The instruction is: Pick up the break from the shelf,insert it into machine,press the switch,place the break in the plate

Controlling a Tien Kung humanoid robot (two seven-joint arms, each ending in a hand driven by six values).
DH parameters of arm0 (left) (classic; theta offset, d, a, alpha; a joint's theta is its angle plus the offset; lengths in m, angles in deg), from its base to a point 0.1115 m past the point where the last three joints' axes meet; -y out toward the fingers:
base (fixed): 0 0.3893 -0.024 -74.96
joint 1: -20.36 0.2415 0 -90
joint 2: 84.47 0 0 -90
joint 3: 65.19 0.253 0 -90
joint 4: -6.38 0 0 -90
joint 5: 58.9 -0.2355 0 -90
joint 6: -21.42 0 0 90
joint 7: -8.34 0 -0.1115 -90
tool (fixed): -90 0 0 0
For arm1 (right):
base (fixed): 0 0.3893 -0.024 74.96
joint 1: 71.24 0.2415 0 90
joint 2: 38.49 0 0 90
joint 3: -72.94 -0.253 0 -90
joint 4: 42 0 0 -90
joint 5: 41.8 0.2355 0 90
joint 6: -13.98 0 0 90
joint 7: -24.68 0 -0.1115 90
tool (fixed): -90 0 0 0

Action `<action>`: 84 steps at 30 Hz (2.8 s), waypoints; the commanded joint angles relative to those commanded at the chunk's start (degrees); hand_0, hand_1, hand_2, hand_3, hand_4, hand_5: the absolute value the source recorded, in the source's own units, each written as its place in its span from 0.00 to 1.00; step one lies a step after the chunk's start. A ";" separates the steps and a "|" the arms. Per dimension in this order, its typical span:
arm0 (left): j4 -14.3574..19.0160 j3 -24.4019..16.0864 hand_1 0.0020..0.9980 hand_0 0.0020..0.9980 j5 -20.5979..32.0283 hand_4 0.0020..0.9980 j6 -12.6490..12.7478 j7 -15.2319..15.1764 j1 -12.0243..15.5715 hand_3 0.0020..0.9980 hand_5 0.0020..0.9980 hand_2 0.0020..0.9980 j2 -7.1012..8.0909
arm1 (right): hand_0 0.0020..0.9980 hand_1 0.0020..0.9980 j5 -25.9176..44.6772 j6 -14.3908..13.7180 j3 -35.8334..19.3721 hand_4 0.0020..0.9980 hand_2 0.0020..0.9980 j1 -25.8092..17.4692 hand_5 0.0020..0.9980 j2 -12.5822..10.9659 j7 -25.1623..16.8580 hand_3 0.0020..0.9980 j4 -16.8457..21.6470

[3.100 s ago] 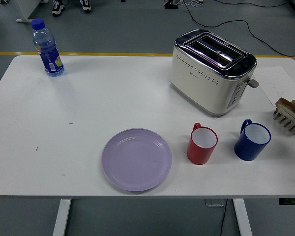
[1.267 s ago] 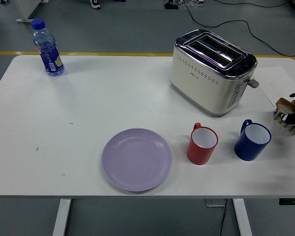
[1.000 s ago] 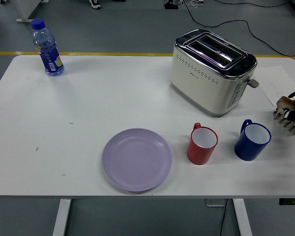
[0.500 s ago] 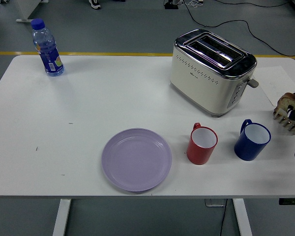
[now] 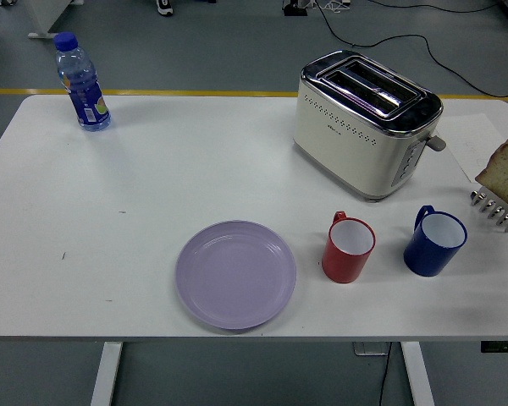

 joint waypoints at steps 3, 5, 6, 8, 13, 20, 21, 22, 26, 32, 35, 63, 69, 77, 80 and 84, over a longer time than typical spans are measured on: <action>0.00 -0.04 0.72 0.69 -0.06 0.33 -0.01 0.02 0.00 0.58 0.92 0.73 0.04 | 0.35 0.36 0.66 -0.88 -0.24 0.32 0.41 0.11 0.00 -1.54 -0.31 0.51 2.04; 0.00 -0.12 0.71 0.69 -0.14 0.33 0.00 0.04 0.01 0.58 0.92 0.73 0.06 | 0.32 0.33 1.10 -1.21 -0.43 0.33 0.40 0.23 0.00 -2.48 -0.45 0.49 3.37; 0.00 -0.15 0.71 0.69 -0.17 0.33 0.00 0.05 0.01 0.58 0.92 0.73 0.06 | 0.32 0.33 1.21 -1.28 -0.48 0.33 0.40 0.27 0.00 -2.69 -0.48 0.49 3.69; 0.00 -0.18 0.71 0.69 -0.24 0.33 -0.01 0.07 0.01 0.58 0.92 0.73 0.09 | 0.32 0.33 1.73 -1.64 -0.73 0.33 0.40 0.43 0.00 -3.46 -0.62 0.49 4.90; 0.00 -0.26 0.72 0.69 -0.37 0.33 -0.03 0.11 0.04 0.58 0.92 0.73 0.14 | 0.27 0.28 3.45 -2.57 -1.43 0.37 0.36 1.16 0.00 -5.17 -0.70 0.47 7.98; 0.00 -0.31 0.71 0.69 -0.41 0.33 -0.03 0.14 -0.09 0.58 0.92 0.73 0.26 | 0.25 0.25 6.19 -2.45 -1.46 0.38 0.34 4.53 0.00 -7.04 0.07 0.44 11.61; 0.00 -0.29 0.71 0.69 -0.39 0.33 -0.03 0.14 -0.09 0.58 0.92 0.73 0.27 | 0.25 0.25 6.32 -2.38 -1.43 0.38 0.34 4.70 0.00 -7.09 0.14 0.44 11.70; 0.00 -0.44 0.71 0.69 -0.58 0.33 -0.04 0.19 -0.16 0.58 0.92 0.73 0.29 | 0.25 0.25 6.86 -1.98 -1.08 0.38 0.34 5.76 0.00 -7.35 0.42 0.44 11.94; 0.00 -0.40 0.71 0.69 -0.53 0.33 -0.05 0.25 -0.33 0.58 0.92 0.73 0.40 | 0.22 0.22 9.74 -0.79 0.71 0.37 0.33 9.69 0.00 -8.15 1.42 0.42 12.45; 0.00 -0.29 0.72 0.69 -0.43 0.33 -0.05 0.33 -0.48 0.58 0.92 0.73 0.50 | 0.20 0.21 13.15 -0.35 3.35 0.36 0.32 14.92 0.00 -7.78 2.15 0.42 12.39; 0.00 -0.27 0.72 0.69 -0.47 0.33 -0.04 0.40 -0.56 0.58 0.92 0.73 0.56 | 0.20 0.20 13.88 -0.37 4.52 0.35 0.32 17.54 0.00 -6.83 2.38 0.42 12.09; 0.00 0.63 0.72 0.69 -0.36 0.33 0.43 0.78 -1.23 0.57 0.92 0.73 1.17 | 0.19 0.19 20.33 -0.69 17.71 0.34 0.31 33.27 0.00 6.92 2.31 0.41 -3.14; 0.00 0.85 0.72 0.69 -0.34 0.33 0.47 0.90 -1.39 0.57 0.92 0.73 1.22 | 0.19 0.19 20.74 -0.86 20.04 0.34 0.30 34.04 0.00 8.86 1.84 0.41 -5.30; 0.00 1.10 0.72 0.69 -0.31 0.33 0.47 0.98 -1.52 0.57 0.92 0.73 1.26 | 0.18 0.18 20.29 -1.39 21.54 0.34 0.30 34.53 0.00 10.78 1.57 0.40 -8.13; 0.00 1.12 0.72 0.69 -0.38 0.33 0.46 1.01 -1.56 0.57 0.92 0.73 1.27 | 0.18 0.18 20.25 -1.58 21.93 0.34 0.30 34.48 0.00 11.17 1.53 0.40 -9.13; 0.00 1.09 0.72 0.69 -0.45 0.33 0.44 1.03 -1.61 0.57 0.92 0.73 1.27 | 0.18 0.18 19.85 -1.75 22.35 0.34 0.30 34.48 0.00 11.71 1.57 0.40 -10.67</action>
